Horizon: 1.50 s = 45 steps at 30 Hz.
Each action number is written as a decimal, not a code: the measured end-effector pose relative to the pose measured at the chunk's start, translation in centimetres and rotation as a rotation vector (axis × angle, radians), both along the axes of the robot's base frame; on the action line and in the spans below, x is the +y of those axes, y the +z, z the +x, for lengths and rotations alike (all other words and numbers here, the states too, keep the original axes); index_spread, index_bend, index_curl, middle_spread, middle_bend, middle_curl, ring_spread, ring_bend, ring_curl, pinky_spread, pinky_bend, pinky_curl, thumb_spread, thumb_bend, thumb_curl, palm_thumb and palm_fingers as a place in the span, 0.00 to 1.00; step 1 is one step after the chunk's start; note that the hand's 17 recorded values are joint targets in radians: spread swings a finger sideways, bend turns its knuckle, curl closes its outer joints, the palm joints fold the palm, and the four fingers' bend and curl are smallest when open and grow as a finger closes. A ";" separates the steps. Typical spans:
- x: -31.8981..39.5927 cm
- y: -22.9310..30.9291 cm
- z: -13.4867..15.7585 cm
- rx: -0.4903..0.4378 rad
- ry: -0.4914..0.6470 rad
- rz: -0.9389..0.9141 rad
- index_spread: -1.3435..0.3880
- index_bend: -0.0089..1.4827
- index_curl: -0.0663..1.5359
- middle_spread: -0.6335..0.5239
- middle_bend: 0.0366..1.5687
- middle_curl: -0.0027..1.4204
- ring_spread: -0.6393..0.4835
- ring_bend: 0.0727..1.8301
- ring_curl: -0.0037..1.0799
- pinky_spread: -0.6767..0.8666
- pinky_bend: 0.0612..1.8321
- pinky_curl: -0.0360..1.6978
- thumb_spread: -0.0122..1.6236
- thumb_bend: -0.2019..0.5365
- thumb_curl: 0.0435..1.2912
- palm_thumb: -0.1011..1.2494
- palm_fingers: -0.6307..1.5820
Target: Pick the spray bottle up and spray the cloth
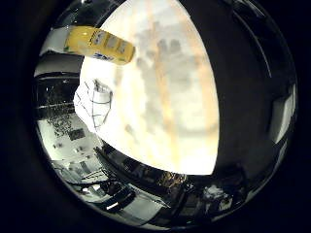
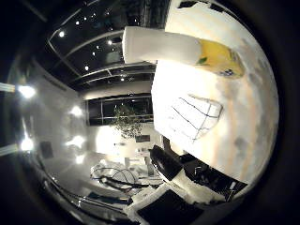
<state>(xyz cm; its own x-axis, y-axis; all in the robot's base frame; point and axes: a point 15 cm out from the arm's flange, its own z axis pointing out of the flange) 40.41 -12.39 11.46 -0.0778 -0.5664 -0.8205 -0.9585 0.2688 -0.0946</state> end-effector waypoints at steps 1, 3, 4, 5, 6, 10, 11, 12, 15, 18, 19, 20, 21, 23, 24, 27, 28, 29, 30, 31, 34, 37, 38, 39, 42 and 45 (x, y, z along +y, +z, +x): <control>0.1 -0.1 0.2 -0.008 -0.008 0.013 0.61 0.11 0.19 0.62 0.10 0.22 0.74 0.11 0.24 0.67 0.19 0.20 0.63 0.24 0.21 0.47 0.27; 0.2 -0.6 0.1 -0.004 -0.016 0.032 0.61 0.11 0.19 0.62 0.10 0.21 0.74 0.11 0.24 0.67 0.19 0.20 0.63 0.24 0.21 0.47 0.27; 0.1 -0.7 0.1 -0.003 -0.022 0.037 0.61 0.11 0.19 0.62 0.10 0.21 0.74 0.11 0.24 0.67 0.19 0.20 0.63 0.24 0.21 0.47 0.27; 0.0 -0.8 0.1 -0.005 -0.030 0.043 0.61 0.11 0.19 0.62 0.10 0.21 0.74 0.11 0.24 0.67 0.19 0.20 0.63 0.24 0.21 0.47 0.27; -0.1 -1.0 0.1 -0.008 -0.037 0.050 0.61 0.11 0.19 0.62 0.10 0.21 0.74 0.11 0.24 0.67 0.19 0.20 0.63 0.24 0.21 0.47 0.27; 0.0 -1.4 0.7 -0.025 -0.071 0.082 0.62 0.11 0.19 0.63 0.10 0.21 0.74 0.10 0.24 0.67 0.19 0.20 0.63 0.24 0.21 0.47 0.28; 0.1 -1.5 0.8 -0.028 -0.077 0.091 0.62 0.11 0.19 0.63 0.10 0.21 0.74 0.10 0.24 0.67 0.19 0.20 0.63 0.24 0.21 0.47 0.28; 0.1 -1.6 0.9 -0.028 -0.082 0.099 0.62 0.11 0.19 0.63 0.10 0.21 0.74 0.11 0.24 0.67 0.19 0.21 0.63 0.24 0.21 0.47 0.28; 0.6 -2.1 1.0 -0.022 -0.091 0.122 0.62 0.10 0.19 0.63 0.10 0.21 0.74 0.11 0.25 0.67 0.19 0.21 0.63 0.24 0.21 0.46 0.28; 1.6 -2.3 1.4 -0.020 -0.082 0.146 0.63 0.10 0.19 0.63 0.10 0.21 0.73 0.11 0.25 0.67 0.19 0.21 0.62 0.24 0.21 0.46 0.28; 1.9 -2.3 1.5 -0.018 -0.078 0.150 0.63 0.10 0.19 0.63 0.10 0.21 0.73 0.11 0.25 0.67 0.19 0.21 0.62 0.24 0.21 0.46 0.28; 2.1 -2.4 1.6 -0.016 -0.074 0.153 0.63 0.10 0.19 0.63 0.10 0.21 0.74 0.11 0.25 0.67 0.19 0.21 0.62 0.24 0.21 0.46 0.28; 2.4 -2.4 1.7 -0.015 -0.068 0.155 0.63 0.10 0.19 0.63 0.10 0.22 0.74 0.11 0.25 0.67 0.20 0.21 0.62 0.24 0.21 0.46 0.28; 3.0 -2.5 2.2 -0.016 -0.059 0.159 0.63 0.10 0.19 0.63 0.10 0.22 0.74 0.11 0.25 0.67 0.20 0.21 0.62 0.24 0.21 0.46 0.28; 3.2 -2.5 2.4 -0.018 -0.055 0.160 0.63 0.10 0.19 0.64 0.10 0.22 0.74 0.11 0.25 0.67 0.19 0.21 0.62 0.24 0.21 0.46 0.28; 3.9 -2.6 2.8 -0.016 -0.042 0.164 0.63 0.10 0.19 0.64 0.10 0.22 0.74 0.11 0.25 0.67 0.19 0.21 0.62 0.24 0.21 0.46 0.28; 4.3 -2.6 2.9 -0.017 -0.036 0.165 0.63 0.10 0.19 0.64 0.10 0.22 0.74 0.12 0.25 0.67 0.20 0.21 0.62 0.24 0.21 0.46 0.28; 4.6 -2.5 3.1 -0.020 -0.032 0.167 0.63 0.10 0.19 0.64 0.10 0.22 0.74 0.12 0.25 0.67 0.20 0.21 0.63 0.24 0.21 0.47 0.28; 5.0 -2.4 3.4 -0.024 -0.030 0.171 0.64 0.10 0.19 0.64 0.10 0.22 0.73 0.12 0.26 0.67 0.20 0.21 0.63 0.24 0.21 0.47 0.28; 5.4 -2.3 3.7 -0.028 -0.030 0.175 0.64 0.11 0.19 0.64 0.10 0.22 0.73 0.12 0.26 0.67 0.20 0.21 0.63 0.24 0.21 0.47 0.28; 5.8 -2.1 4.8 -0.041 -0.023 0.177 0.65 0.11 0.19 0.65 0.10 0.23 0.73 0.13 0.26 0.66 0.19 0.21 0.63 0.24 0.21 0.48 0.29; 6.2 -2.5 6.0 -0.047 -0.019 0.183 0.66 0.10 0.19 0.65 0.12 0.23 0.72 0.13 0.26 0.66 0.18 0.20 0.63 0.25 0.22 0.49 0.31; 6.4 -2.5 6.2 -0.049 -0.019 0.187 0.67 0.10 0.19 0.65 0.13 0.24 0.72 0.14 0.26 0.65 0.18 0.20 0.63 0.24 0.22 0.50 0.32; 6.6 -2.6 6.4 -0.049 -0.021 0.192 0.68 0.10 0.19 0.64 0.14 0.24 0.72 0.15 0.26 0.64 0.18 0.20 0.63 0.25 0.22 0.51 0.33; 7.0 -2.4 7.2 -0.067 -0.046 0.214 0.68 0.11 0.19 0.60 0.20 0.26 0.65 0.24 0.29 0.58 0.18 0.19 0.63 0.25 0.23 0.55 0.45; 7.5 -2.4 8.3 -0.096 -0.081 0.245 0.64 0.13 0.20 0.52 0.30 0.31 0.51 0.39 0.36 0.42 0.25 0.19 0.62 0.25 0.24 0.59 0.67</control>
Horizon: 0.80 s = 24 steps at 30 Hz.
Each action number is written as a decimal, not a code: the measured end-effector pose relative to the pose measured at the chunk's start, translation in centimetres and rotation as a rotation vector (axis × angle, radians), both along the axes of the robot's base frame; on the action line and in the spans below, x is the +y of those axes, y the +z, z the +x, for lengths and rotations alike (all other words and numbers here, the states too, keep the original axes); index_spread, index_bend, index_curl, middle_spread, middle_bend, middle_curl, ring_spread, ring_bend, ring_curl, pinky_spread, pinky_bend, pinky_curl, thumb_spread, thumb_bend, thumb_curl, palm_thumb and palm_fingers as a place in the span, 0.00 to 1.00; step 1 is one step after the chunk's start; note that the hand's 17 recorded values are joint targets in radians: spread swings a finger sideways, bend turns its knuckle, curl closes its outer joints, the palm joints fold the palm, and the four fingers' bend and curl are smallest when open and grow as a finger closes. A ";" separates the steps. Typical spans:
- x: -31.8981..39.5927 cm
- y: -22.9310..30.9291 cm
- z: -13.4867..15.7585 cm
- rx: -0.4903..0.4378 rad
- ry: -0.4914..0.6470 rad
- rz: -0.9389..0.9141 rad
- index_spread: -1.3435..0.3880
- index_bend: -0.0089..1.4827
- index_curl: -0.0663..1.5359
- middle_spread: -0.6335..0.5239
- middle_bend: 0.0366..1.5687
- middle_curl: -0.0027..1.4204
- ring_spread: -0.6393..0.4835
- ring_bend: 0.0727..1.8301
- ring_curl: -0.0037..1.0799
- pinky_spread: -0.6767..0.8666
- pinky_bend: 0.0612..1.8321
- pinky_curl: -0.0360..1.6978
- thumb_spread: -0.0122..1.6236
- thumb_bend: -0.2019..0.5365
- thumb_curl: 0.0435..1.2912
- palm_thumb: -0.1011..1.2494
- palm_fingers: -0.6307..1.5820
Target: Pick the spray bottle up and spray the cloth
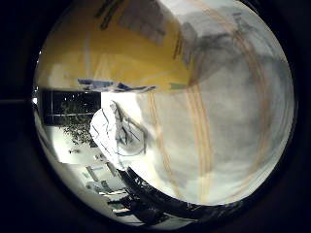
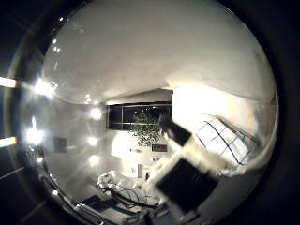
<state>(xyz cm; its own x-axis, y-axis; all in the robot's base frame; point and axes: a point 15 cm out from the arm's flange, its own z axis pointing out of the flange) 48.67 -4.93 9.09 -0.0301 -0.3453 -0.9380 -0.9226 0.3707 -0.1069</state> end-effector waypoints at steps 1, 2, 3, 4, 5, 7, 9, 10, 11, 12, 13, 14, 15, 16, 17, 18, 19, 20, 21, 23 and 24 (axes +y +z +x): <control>0.3 0.1 0.4 -0.005 -0.012 0.015 0.63 0.14 0.21 0.50 0.33 0.32 0.48 0.42 0.38 0.37 0.28 0.21 0.62 0.25 0.24 0.60 0.72; 0.9 0.0 0.6 -0.006 -0.016 0.037 0.61 0.16 0.23 0.47 0.36 0.35 0.45 0.44 0.42 0.32 0.31 0.23 0.62 0.25 0.24 0.61 0.75; 1.6 0.1 0.8 -0.006 -0.014 0.060 0.60 0.19 0.25 0.46 0.40 0.37 0.42 0.46 0.44 0.28 0.35 0.25 0.62 0.25 0.25 0.62 0.80; 2.0 0.2 1.1 -0.008 -0.015 0.078 0.59 0.24 0.28 0.45 0.44 0.40 0.41 0.48 0.47 0.25 0.39 0.27 0.62 0.25 0.25 0.63 0.84; 2.2 0.2 1.5 -0.012 -0.016 0.093 0.58 0.30 0.31 0.44 0.49 0.42 0.40 0.50 0.48 0.23 0.43 0.29 0.61 0.25 0.25 0.63 0.85; 2.8 0.7 2.1 -0.021 -0.002 0.135 0.58 0.43 0.37 0.44 0.58 0.46 0.39 0.55 0.52 0.23 0.51 0.34 0.61 0.25 0.25 0.65 0.88; 3.7 1.4 2.2 -0.024 0.019 0.187 0.59 0.54 0.43 0.45 0.66 0.49 0.39 0.60 0.55 0.25 0.56 0.38 0.61 0.25 0.26 0.66 0.87; 4.2 1.7 2.4 -0.022 0.023 0.200 0.60 0.59 0.45 0.46 0.70 0.49 0.39 0.62 0.57 0.25 0.59 0.40 0.61 0.25 0.26 0.67 0.87; 4.5 2.0 2.5 -0.022 0.025 0.210 0.61 0.63 0.47 0.46 0.73 0.50 0.39 0.65 0.58 0.26 0.61 0.42 0.61 0.25 0.26 0.67 0.85; 4.7 2.4 2.7 -0.029 0.024 0.215 0.62 0.68 0.49 0.47 0.76 0.51 0.39 0.67 0.60 0.27 0.63 0.44 0.61 0.25 0.27 0.68 0.84; 4.8 2.7 2.9 -0.035 0.022 0.217 0.63 0.71 0.50 0.47 0.78 0.51 0.39 0.68 0.61 0.28 0.64 0.46 0.60 0.25 0.27 0.69 0.84; 4.8 3.2 3.1 -0.044 0.020 0.219 0.64 0.73 0.50 0.47 0.79 0.51 0.39 0.70 0.62 0.29 0.65 0.47 0.61 0.25 0.27 0.70 0.84; 4.8 3.8 3.3 -0.053 0.021 0.219 0.65 0.75 0.51 0.47 0.80 0.51 0.40 0.71 0.62 0.29 0.65 0.49 0.61 0.26 0.28 0.71 0.83; 4.9 4.4 3.3 -0.063 0.026 0.222 0.65 0.76 0.51 0.48 0.81 0.50 0.40 0.73 0.63 0.30 0.66 0.52 0.61 0.26 0.29 0.73 0.83; 5.1 5.3 3.3 -0.076 0.034 0.226 0.66 0.77 0.51 0.48 0.82 0.50 0.40 0.74 0.63 0.30 0.66 0.53 0.62 0.27 0.29 0.75 0.83; 5.2 6.1 3.3 -0.089 0.042 0.229 0.66 0.77 0.51 0.48 0.82 0.50 0.41 0.75 0.63 0.31 0.65 0.54 0.62 0.27 0.30 0.77 0.82; 5.3 6.8 3.3 -0.099 0.049 0.231 0.67 0.78 0.51 0.48 0.83 0.49 0.41 0.75 0.63 0.31 0.65 0.56 0.63 0.28 0.32 0.80 0.82; 5.3 7.6 3.3 -0.107 0.056 0.232 0.67 0.79 0.50 0.48 0.84 0.49 0.41 0.76 0.63 0.32 0.65 0.58 0.63 0.28 0.33 0.82 0.82; 5.4 8.6 3.3 -0.120 0.065 0.231 0.67 0.79 0.50 0.48 0.84 0.49 0.41 0.76 0.63 0.32 0.64 0.59 0.64 0.28 0.34 0.84 0.82; 5.7 10.7 3.2 -0.144 0.085 0.226 0.67 0.80 0.50 0.48 0.85 0.48 0.41 0.77 0.63 0.32 0.63 0.62 0.64 0.28 0.36 0.87 0.81; 5.8 11.6 3.2 -0.152 0.094 0.219 0.67 0.80 0.50 0.48 0.85 0.48 0.42 0.77 0.62 0.33 0.62 0.64 0.64 0.27 0.37 0.88 0.81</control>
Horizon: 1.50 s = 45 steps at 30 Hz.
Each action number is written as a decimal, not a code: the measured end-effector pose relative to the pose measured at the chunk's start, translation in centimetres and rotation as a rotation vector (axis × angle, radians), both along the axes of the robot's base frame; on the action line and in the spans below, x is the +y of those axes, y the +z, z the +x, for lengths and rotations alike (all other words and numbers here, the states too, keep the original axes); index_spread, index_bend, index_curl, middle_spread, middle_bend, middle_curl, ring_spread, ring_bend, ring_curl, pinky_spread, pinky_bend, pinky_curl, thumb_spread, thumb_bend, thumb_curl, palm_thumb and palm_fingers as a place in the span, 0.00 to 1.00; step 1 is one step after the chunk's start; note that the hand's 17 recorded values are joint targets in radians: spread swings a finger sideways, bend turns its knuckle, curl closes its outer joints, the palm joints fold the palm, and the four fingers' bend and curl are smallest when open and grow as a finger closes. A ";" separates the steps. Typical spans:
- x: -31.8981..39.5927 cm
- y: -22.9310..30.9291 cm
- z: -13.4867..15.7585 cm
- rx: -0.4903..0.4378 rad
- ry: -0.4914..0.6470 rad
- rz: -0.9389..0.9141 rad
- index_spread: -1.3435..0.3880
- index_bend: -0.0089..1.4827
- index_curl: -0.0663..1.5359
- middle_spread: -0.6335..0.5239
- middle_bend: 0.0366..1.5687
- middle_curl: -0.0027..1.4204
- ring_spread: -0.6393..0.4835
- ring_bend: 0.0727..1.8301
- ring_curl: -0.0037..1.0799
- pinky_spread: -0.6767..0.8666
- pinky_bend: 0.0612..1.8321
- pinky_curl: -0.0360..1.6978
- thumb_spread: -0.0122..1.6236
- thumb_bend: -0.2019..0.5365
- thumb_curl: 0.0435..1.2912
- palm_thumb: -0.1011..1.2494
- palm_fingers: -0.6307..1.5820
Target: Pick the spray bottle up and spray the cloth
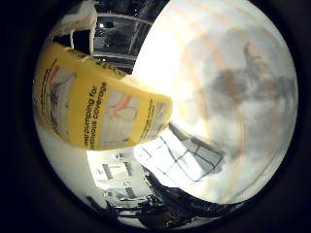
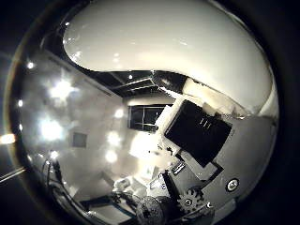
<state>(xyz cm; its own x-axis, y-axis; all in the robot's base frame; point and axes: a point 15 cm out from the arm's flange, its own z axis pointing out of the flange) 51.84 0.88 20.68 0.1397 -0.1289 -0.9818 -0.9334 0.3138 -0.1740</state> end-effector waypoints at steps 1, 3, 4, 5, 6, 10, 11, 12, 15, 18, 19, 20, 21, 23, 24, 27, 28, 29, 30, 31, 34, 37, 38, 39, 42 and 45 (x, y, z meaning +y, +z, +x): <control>0.2 0.9 -0.1 -0.009 0.010 -0.011 0.68 0.80 0.50 0.48 0.86 0.47 0.42 0.77 0.62 0.33 0.62 0.65 0.64 0.26 0.38 0.88 0.81; 0.7 2.3 -0.5 -0.021 0.044 -0.044 0.68 0.80 0.49 0.48 0.86 0.46 0.42 0.78 0.61 0.33 0.61 0.68 0.64 0.26 0.40 0.89 0.81; 1.0 3.0 -0.9 -0.027 0.064 -0.067 0.68 0.81 0.49 0.48 0.86 0.46 0.42 0.78 0.61 0.33 0.60 0.70 0.64 0.26 0.41 0.89 0.81; 1.2 3.7 -1.3 -0.031 0.087 -0.093 0.68 0.81 0.49 0.48 0.86 0.46 0.42 0.78 0.61 0.33 0.60 0.71 0.64 0.26 0.42 0.89 0.81; 1.5 4.1 -1.6 -0.031 0.106 -0.116 0.68 0.81 0.49 0.48 0.86 0.46 0.42 0.78 0.61 0.33 0.59 0.72 0.64 0.26 0.42 0.89 0.81; 3.0 5.6 -3.2 -0.008 0.194 -0.224 0.68 0.81 0.48 0.48 0.87 0.45 0.42 0.79 0.60 0.34 0.57 0.76 0.64 0.26 0.44 0.89 0.82; 3.6 6.0 -3.6 -0.004 0.219 -0.256 0.68 0.81 0.48 0.48 0.87 0.45 0.42 0.79 0.60 0.34 0.57 0.77 0.64 0.26 0.45 0.89 0.82; 4.2 6.4 -3.9 -0.004 0.239 -0.292 0.68 0.82 0.48 0.48 0.87 0.45 0.42 0.79 0.59 0.34 0.56 0.77 0.64 0.26 0.45 0.89 0.82; 5.8 7.6 -4.3 0.002 0.271 -0.387 0.68 0.82 0.48 0.49 0.87 0.44 0.42 0.79 0.59 0.34 0.55 0.79 0.64 0.26 0.46 0.89 0.82; 7.6 8.4 -4.8 0.011 0.322 -0.479 0.68 0.82 0.48 0.49 0.87 0.44 0.42 0.79 0.58 0.34 0.54 0.81 0.64 0.26 0.47 0.89 0.82; 8.3 8.8 -4.7 0.007 0.346 -0.517 0.68 0.82 0.48 0.49 0.87 0.44 0.42 0.79 0.58 0.34 0.54 0.81 0.64 0.26 0.47 0.89 0.82; 9.0 9.2 -4.7 0.005 0.367 -0.550 0.68 0.82 0.47 0.49 0.87 0.44 0.42 0.79 0.58 0.34 0.54 0.82 0.64 0.26 0.47 0.89 0.82; 9.7 9.6 -4.7 0.005 0.389 -0.584 0.68 0.82 0.47 0.49 0.87 0.44 0.42 0.79 0.58 0.34 0.54 0.82 0.64 0.26 0.47 0.89 0.82; 11.0 10.3 -4.7 0.009 0.430 -0.649 0.68 0.82 0.47 0.49 0.87 0.44 0.42 0.79 0.58 0.34 0.53 0.83 0.64 0.26 0.48 0.89 0.82; 11.6 10.5 -4.8 0.021 0.444 -0.679 0.68 0.82 0.47 0.49 0.87 0.44 0.42 0.79 0.58 0.34 0.53 0.83 0.64 0.26 0.48 0.89 0.82; 13.0 10.1 -5.2 0.043 0.499 -0.810 0.68 0.82 0.47 0.49 0.87 0.43 0.42 0.80 0.58 0.34 0.53 0.84 0.64 0.25 0.48 0.88 0.82; 13.3 9.9 -5.2 0.045 0.511 -0.861 0.68 0.82 0.47 0.49 0.87 0.43 0.42 0.80 0.58 0.34 0.53 0.84 0.64 0.26 0.48 0.88 0.82; 14.0 10.0 -5.0 0.039 0.520 -0.916 0.68 0.82 0.47 0.49 0.87 0.43 0.42 0.80 0.58 0.34 0.53 0.84 0.64 0.26 0.48 0.88 0.82; 14.8 10.3 -4.7 0.030 0.525 -0.958 0.68 0.82 0.47 0.49 0.87 0.43 0.42 0.80 0.58 0.34 0.53 0.84 0.64 0.26 0.48 0.88 0.82; 15.6 10.5 -4.6 0.023 0.533 -0.990 0.68 0.82 0.47 0.49 0.87 0.43 0.42 0.80 0.58 0.34 0.53 0.85 0.64 0.26 0.48 0.88 0.82; 17.4 10.0 -4.5 0.011 0.575 -1.081 0.68 0.82 0.47 0.49 0.87 0.43 0.42 0.80 0.58 0.34 0.53 0.85 0.64 0.26 0.49 0.88 0.82; 18.4 8.7 -4.4 0.002 0.629 -1.199 0.68 0.82 0.47 0.49 0.87 0.43 0.42 0.80 0.57 0.34 0.53 0.85 0.63 0.26 0.49 0.88 0.82; 18.8 8.2 -4.5 -0.004 0.652 -1.249 0.68 0.82 0.47 0.49 0.88 0.43 0.42 0.80 0.57 0.34 0.53 0.85 0.63 0.26 0.49 0.88 0.82; 18.9 7.8 -4.4 -0.007 0.668 -1.294 0.68 0.82 0.47 0.49 0.88 0.43 0.42 0.80 0.57 0.34 0.52 0.86 0.63 0.26 0.50 0.88 0.82; 20.5 7.0 -4.4 -0.037 0.726 -1.414 0.68 0.82 0.47 0.49 0.88 0.43 0.42 0.80 0.57 0.34 0.52 0.86 0.63 0.26 0.50 0.88 0.82; 21.8 6.0 -4.9 -0.014 0.789 -1.457 0.68 0.82 0.47 0.49 0.88 0.43 0.42 0.80 0.57 0.34 0.52 0.87 0.62 0.25 0.50 0.87 0.82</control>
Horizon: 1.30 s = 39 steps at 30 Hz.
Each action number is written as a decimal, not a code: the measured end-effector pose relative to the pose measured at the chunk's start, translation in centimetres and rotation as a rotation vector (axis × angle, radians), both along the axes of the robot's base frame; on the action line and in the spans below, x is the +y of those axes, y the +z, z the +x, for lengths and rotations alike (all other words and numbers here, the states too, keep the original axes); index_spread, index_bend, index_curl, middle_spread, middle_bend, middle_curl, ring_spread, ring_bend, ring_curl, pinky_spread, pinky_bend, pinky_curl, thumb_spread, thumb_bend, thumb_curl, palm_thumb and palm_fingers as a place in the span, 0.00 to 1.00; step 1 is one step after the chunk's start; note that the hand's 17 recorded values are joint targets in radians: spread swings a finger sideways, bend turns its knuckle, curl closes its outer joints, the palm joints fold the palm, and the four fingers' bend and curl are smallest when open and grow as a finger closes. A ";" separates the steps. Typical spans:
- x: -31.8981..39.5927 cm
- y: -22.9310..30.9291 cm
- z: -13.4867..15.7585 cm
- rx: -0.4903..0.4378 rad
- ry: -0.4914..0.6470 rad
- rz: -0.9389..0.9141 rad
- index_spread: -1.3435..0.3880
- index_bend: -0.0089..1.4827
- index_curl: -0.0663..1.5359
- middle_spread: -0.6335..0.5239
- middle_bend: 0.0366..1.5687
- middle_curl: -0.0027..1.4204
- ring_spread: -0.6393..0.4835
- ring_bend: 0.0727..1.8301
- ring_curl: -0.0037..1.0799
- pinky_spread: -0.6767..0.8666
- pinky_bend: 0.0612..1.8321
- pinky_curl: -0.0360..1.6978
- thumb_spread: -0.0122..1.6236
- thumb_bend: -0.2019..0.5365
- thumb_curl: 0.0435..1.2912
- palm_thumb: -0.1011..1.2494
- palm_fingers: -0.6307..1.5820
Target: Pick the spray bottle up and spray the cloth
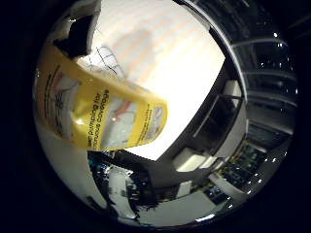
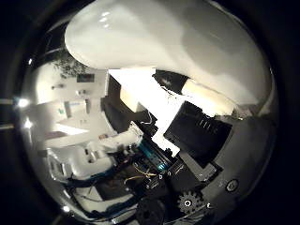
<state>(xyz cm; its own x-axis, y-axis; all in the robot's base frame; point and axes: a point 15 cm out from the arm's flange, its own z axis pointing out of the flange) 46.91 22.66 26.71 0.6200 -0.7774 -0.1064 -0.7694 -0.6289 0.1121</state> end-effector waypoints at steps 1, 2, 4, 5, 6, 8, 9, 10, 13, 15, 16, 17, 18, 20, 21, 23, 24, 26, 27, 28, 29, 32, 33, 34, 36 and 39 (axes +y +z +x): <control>0.2 -0.2 -0.2 0.021 0.011 -0.025 0.68 0.82 0.47 0.49 0.88 0.43 0.42 0.80 0.57 0.34 0.52 0.87 0.62 0.25 0.50 0.87 0.82; 0.4 -0.4 -0.6 0.048 0.023 -0.053 0.68 0.82 0.47 0.49 0.88 0.43 0.42 0.80 0.57 0.34 0.52 0.87 0.62 0.25 0.50 0.87 0.82; 0.5 -1.4 -1.5 0.098 0.050 -0.129 0.68 0.82 0.47 0.49 0.88 0.43 0.42 0.80 0.57 0.34 0.52 0.87 0.62 0.25 0.50 0.86 0.82; 0.6 -1.9 -1.9 0.107 0.064 -0.172 0.68 0.82 0.47 0.49 0.88 0.43 0.42 0.80 0.57 0.34 0.52 0.87 0.62 0.25 0.50 0.86 0.82; 0.6 -2.1 -2.0 0.100 0.075 -0.204 0.68 0.82 0.47 0.49 0.88 0.43 0.42 0.80 0.57 0.34 0.52 0.87 0.62 0.25 0.50 0.86 0.82; 0.4 -2.4 -2.0 0.079 0.101 -0.272 0.68 0.82 0.47 0.49 0.88 0.43 0.42 0.80 0.57 0.34 0.52 0.87 0.62 0.25 0.50 0.86 0.82; 0.2 -2.7 -1.9 0.069 0.116 -0.307 0.68 0.82 0.47 0.49 0.88 0.43 0.42 0.80 0.57 0.34 0.52 0.87 0.62 0.25 0.50 0.85 0.82; -0.1 -2.9 -1.8 0.060 0.133 -0.349 0.68 0.82 0.47 0.49 0.88 0.43 0.42 0.80 0.57 0.34 0.52 0.87 0.62 0.25 0.51 0.85 0.82; -0.6 -3.7 -1.8 0.051 0.167 -0.444 0.68 0.82 0.47 0.49 0.88 0.43 0.42 0.80 0.57 0.34 0.52 0.87 0.62 0.25 0.51 0.85 0.82; -0.7 -4.6 -2.1 0.067 0.175 -0.476 0.68 0.82 0.47 0.49 0.88 0.43 0.42 0.80 0.57 0.35 0.52 0.87 0.62 0.25 0.51 0.85 0.82; -0.7 -4.9 -2.2 0.071 0.177 -0.487 0.68 0.82 0.47 0.49 0.88 0.43 0.42 0.80 0.57 0.35 0.52 0.87 0.62 0.25 0.51 0.85 0.82; -0.7 -5.1 -2.2 0.074 0.178 -0.495 0.68 0.82 0.47 0.49 0.88 0.43 0.42 0.80 0.57 0.35 0.52 0.87 0.62 0.25 0.51 0.85 0.82; -0.8 -5.3 -2.3 0.079 0.176 -0.503 0.68 0.82 0.47 0.49 0.88 0.43 0.42 0.80 0.57 0.35 0.52 0.87 0.62 0.25 0.50 0.85 0.82; -1.0 -5.9 -2.4 0.089 0.169 -0.518 0.68 0.82 0.47 0.49 0.88 0.43 0.42 0.80 0.58 0.35 0.52 0.87 0.62 0.25 0.50 0.85 0.82; -1.1 -6.0 -2.4 0.092 0.168 -0.521 0.68 0.82 0.47 0.49 0.88 0.43 0.42 0.80 0.58 0.35 0.52 0.87 0.62 0.25 0.50 0.85 0.82; -1.1 -6.7 -2.5 0.103 0.166 -0.529 0.68 0.82 0.47 0.49 0.88 0.43 0.42 0.80 0.58 0.35 0.52 0.87 0.62 0.25 0.50 0.85 0.82; -1.2 -6.9 -2.5 0.107 0.166 -0.531 0.68 0.82 0.47 0.49 0.88 0.43 0.42 0.80 0.58 0.35 0.52 0.87 0.62 0.25 0.50 0.85 0.82; -1.3 -7.1 -2.5 0.109 0.162 -0.533 0.68 0.82 0.47 0.49 0.88 0.43 0.42 0.80 0.58 0.35 0.52 0.86 0.62 0.25 0.50 0.85 0.82; -1.4 -7.2 -2.5 0.112 0.156 -0.534 0.68 0.82 0.47 0.49 0.88 0.43 0.42 0.80 0.58 0.35 0.52 0.86 0.62 0.25 0.50 0.85 0.82; -1.5 -7.4 -2.5 0.114 0.153 -0.535 0.68 0.82 0.47 0.49 0.88 0.43 0.42 0.80 0.58 0.35 0.52 0.86 0.62 0.25 0.50 0.85 0.82; -1.4 -7.3 -2.4 0.111 0.154 -0.533 0.68 0.82 0.47 0.49 0.88 0.43 0.42 0.80 0.58 0.35 0.52 0.86 0.62 0.25 0.50 0.85 0.82; -1.3 -7.1 -2.2 0.102 0.152 -0.528 0.68 0.82 0.47 0.49 0.88 0.43 0.42 0.80 0.58 0.35 0.52 0.86 0.62 0.25 0.50 0.85 0.82; -1.4 -7.1 -2.2 0.101 0.152 -0.527 0.68 0.82 0.47 0.49 0.88 0.43 0.42 0.80 0.58 0.35 0.52 0.86 0.62 0.25 0.50 0.85 0.82; -1.3 -6.9 -2.2 0.098 0.152 -0.525 0.68 0.82 0.47 0.49 0.88 0.43 0.42 0.80 0.58 0.35 0.52 0.86 0.62 0.25 0.50 0.85 0.82; -1.3 -6.5 -2.1 0.094 0.151 -0.520 0.68 0.82 0.47 0.49 0.88 0.43 0.42 0.80 0.58 0.35 0.52 0.86 0.62 0.25 0.50 0.85 0.82; -1.6 -6.0 -1.9 0.087 0.145 -0.512 0.68 0.82 0.47 0.49 0.88 0.43 0.42 0.80 0.58 0.35 0.52 0.86 0.62 0.25 0.50 0.85 0.82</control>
<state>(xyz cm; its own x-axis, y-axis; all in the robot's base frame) 44.99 21.08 20.70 0.7305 -0.6504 0.2083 -0.6531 -0.5760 0.4916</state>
